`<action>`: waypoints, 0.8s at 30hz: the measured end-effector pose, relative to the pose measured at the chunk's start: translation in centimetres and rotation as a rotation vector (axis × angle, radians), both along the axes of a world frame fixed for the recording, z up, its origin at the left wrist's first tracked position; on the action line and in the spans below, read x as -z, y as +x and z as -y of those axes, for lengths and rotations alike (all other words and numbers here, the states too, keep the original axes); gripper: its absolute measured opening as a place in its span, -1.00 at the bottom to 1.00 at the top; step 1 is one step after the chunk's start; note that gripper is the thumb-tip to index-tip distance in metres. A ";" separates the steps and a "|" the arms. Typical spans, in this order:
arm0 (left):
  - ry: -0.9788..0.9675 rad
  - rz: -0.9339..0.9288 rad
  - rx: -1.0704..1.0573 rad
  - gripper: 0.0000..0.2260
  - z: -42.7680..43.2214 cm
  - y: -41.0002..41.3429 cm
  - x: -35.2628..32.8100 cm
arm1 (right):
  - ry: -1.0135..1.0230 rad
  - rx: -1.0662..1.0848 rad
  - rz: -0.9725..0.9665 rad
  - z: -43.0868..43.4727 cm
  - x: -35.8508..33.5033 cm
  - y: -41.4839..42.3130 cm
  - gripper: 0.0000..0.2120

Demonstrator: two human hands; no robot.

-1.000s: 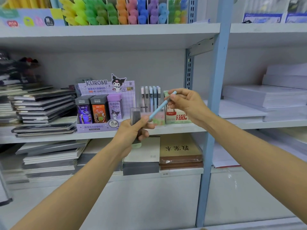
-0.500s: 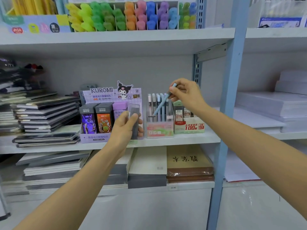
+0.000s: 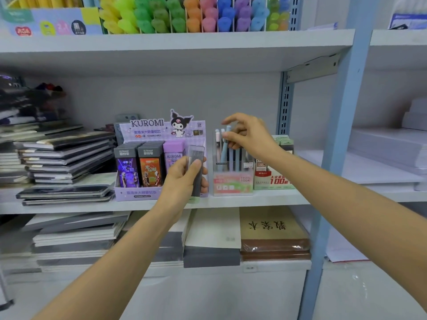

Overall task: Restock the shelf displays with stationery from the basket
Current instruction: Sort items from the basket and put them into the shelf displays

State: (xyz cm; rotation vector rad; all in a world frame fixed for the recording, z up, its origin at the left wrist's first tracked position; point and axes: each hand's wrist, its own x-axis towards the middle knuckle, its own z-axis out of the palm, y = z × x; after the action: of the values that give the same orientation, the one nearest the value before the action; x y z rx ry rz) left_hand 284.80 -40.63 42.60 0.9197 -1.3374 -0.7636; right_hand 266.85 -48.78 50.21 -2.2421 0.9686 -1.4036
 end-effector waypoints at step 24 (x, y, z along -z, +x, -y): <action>0.033 0.009 0.066 -0.89 -0.7 0.5 0.0 | -0.045 0.164 0.048 -0.6 0.0 1.6 -0.75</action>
State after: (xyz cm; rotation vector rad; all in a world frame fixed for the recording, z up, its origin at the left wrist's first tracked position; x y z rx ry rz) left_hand 285.29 -39.90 42.63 0.9102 -1.3719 -0.8353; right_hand 268.49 -48.14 50.17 -2.1923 1.1380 -1.5548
